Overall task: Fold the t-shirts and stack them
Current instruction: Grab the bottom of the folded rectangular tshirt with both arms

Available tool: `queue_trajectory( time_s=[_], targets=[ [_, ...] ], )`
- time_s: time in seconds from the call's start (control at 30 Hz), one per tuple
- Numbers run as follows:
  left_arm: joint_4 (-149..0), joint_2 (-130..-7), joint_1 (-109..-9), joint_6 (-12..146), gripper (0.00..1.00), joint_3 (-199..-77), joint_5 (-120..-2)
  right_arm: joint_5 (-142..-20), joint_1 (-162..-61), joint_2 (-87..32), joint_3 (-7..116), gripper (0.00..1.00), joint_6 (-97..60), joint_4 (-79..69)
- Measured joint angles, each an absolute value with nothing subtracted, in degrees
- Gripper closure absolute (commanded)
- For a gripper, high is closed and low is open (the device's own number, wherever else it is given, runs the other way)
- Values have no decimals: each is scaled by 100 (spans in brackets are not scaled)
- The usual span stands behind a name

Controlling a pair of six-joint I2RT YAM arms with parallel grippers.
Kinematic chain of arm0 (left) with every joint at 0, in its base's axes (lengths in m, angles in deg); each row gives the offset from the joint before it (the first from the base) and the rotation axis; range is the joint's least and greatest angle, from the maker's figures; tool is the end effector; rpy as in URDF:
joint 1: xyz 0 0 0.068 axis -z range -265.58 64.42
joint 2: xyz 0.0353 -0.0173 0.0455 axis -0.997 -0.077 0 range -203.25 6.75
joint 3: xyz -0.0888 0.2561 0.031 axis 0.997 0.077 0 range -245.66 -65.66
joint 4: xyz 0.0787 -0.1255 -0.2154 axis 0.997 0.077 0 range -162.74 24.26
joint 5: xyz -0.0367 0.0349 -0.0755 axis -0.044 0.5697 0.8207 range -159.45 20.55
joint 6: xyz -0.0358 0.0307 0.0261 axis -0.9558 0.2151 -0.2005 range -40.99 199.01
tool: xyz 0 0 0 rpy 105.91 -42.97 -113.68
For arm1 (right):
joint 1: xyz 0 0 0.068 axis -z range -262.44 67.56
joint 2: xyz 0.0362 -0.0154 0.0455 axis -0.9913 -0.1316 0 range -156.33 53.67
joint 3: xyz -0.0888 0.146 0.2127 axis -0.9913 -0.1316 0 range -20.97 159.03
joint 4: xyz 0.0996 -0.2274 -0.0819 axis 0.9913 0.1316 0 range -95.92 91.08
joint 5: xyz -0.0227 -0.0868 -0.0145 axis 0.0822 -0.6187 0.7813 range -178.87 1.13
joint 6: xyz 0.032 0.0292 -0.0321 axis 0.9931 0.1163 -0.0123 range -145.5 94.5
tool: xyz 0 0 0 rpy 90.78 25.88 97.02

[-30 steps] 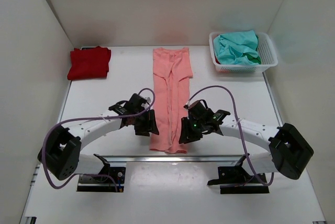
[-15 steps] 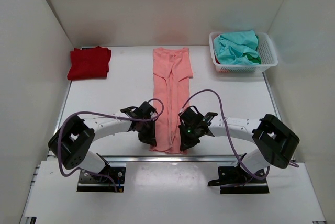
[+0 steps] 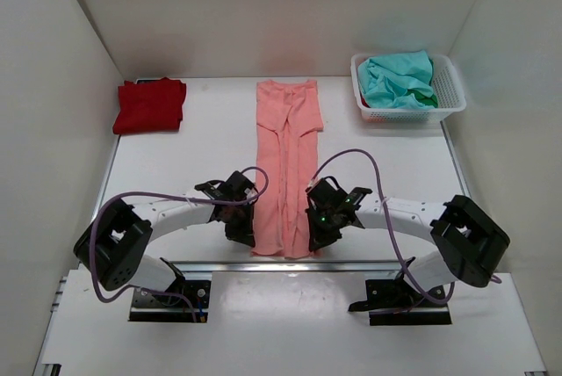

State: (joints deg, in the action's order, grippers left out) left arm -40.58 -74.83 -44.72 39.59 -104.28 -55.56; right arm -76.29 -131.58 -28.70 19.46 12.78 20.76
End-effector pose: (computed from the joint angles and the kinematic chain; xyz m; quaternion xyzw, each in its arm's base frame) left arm 0.1678 -0.1565 0.1467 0.0280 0.9840 -0.1745 0.0209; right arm 0.1557 0.1917 0.1549 -0.1127 0.9704 0.2053 0.0589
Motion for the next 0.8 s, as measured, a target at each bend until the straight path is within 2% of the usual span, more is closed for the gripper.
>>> queue_trajectory(
  time_s=[0.23, 0.33, 0.4, 0.47, 0.5, 0.57, 0.6, 0.67, 0.7, 0.73, 0.8],
  targets=[
    [-3970, -7371, -4496, 4040, 99, -10331, -5561, -7773, -13106, -2629, 1932, 100, 1164, 2369],
    [-3983, -7363, -4496, 4055, 78, -10325, -5550, -7784, -13069, -2500, 1924, 98, 1134, 2482],
    [-3981, -7363, -4496, 4066, 59, -10323, -5528, -7782, -13069, -2465, 1922, 86, 1125, 2524],
    [-3970, -7358, -4492, 4064, 47, -10323, -5475, -7782, -13082, -2465, 1922, 77, 1103, 2559],
    [-3948, -7334, -4496, 4053, 45, -10331, -5440, -7780, -13088, -2448, 1922, 72, 1095, 2581],
    [-3826, -7207, -4542, 4025, 43, -10406, -5366, -7778, -13101, -2334, 1922, 68, 1110, 2627],
    [-3765, -7105, -4586, 4016, 43, -10480, -5338, -7776, -13093, -2216, 1922, 69, 1116, 2651],
    [-3714, -6880, -4719, 4016, 44, -10624, -5298, -7771, -13031, -1941, 1930, 84, 1140, 2666],
    [-3714, -6775, -4783, 4012, 45, -10690, -5281, -7771, -13003, -1821, 1941, 96, 1160, 2657],
    [-3736, -6685, -4831, 3996, 46, -10742, -5272, -7771, -12966, -1731, 1961, 100, 1169, 2651],
    [-3786, -6587, -4850, 3959, 46, -10749, -5259, -7762, -12874, -1678, 2016, 99, 1197, 2603]
  ],
)
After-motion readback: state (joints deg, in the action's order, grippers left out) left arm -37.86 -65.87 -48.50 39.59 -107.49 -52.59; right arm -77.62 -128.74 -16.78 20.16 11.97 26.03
